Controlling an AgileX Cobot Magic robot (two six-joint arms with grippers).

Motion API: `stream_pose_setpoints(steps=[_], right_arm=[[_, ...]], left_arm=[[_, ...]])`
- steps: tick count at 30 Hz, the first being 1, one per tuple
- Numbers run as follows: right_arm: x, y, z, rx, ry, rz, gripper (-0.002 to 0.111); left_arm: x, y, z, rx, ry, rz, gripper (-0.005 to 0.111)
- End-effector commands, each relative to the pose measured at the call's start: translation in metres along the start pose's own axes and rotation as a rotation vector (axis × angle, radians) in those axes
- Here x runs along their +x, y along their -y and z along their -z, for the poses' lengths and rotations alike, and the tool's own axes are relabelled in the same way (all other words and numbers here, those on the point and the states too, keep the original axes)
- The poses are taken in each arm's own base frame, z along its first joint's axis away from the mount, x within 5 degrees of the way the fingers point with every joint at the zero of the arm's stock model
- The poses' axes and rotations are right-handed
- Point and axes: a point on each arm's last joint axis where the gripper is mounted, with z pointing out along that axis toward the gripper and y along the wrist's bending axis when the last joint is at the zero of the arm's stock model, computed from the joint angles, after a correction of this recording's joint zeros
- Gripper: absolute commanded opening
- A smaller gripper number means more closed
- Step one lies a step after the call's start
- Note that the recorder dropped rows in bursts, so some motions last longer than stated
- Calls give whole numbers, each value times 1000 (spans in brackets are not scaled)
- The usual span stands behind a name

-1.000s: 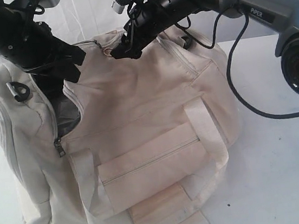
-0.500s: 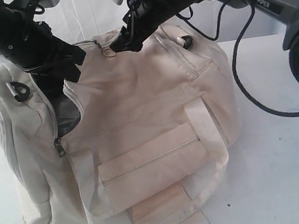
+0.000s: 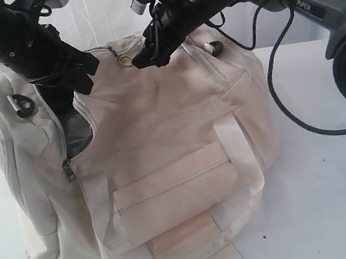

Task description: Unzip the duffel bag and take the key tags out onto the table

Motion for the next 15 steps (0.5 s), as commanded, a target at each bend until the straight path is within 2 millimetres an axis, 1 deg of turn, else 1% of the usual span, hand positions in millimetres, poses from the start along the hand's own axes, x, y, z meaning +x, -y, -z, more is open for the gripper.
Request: stream_pose_setpoints(steps=[1,3,5,7,9,11,13,15], right_arm=[[-7,2,28,-13,-31,-18,63],[-9,0,39,-52,-42,-17,62],[-15,-4,47,-86,-24,-10,62],[-20,-6,48,-101,8,13,62],[-25,-11,43,-112,41,81,62],[-23,-12,32,-107,46,117,62],[-19,-11,21,-90,46,110,62],[-17,-9,15,-64,46,122,65]], left_arm=[[-1,5,8,20,9,-12,0],[-1,5,8,20,9,-13,0],[-1,5,8,20,9,-13,0],[-1,5,8,20,9,-13,0],[-1,5,8,20,9,-13,0],[-1,5,8,20,9,-13,0],[-1,5,8,20,9,-13,0],[-1,5,8,20,9,-13,0]])
